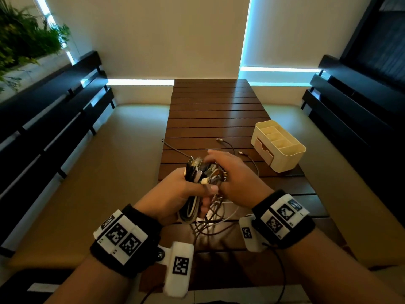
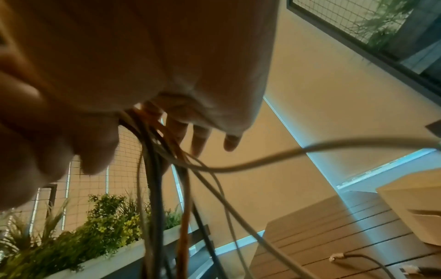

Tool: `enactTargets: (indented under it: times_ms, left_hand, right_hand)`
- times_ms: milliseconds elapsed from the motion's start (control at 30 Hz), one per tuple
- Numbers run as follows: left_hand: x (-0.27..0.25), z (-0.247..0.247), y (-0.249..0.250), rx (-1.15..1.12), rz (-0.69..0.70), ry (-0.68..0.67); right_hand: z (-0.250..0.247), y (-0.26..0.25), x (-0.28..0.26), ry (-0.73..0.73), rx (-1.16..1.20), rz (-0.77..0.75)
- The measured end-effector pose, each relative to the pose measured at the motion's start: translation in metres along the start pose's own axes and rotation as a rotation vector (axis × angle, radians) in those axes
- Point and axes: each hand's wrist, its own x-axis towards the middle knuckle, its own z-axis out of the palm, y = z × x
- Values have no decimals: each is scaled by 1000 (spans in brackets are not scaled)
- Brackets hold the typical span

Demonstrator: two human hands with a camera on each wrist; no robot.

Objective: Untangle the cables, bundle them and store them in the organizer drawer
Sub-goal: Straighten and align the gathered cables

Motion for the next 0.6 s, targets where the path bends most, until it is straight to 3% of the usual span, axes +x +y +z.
enactTargets:
  times_ms: [267,533,600]
  left_hand:
    - [-1,0,-2,-40,-2,65]
    - [3,-5,13,-90,189,107]
    - [7,-5,17,-141,257,125]
  right_hand:
    - [-6,7,11,85,-16,-38]
    - [2,7,9,38,493,241]
    - [3,11,8,51,495,320]
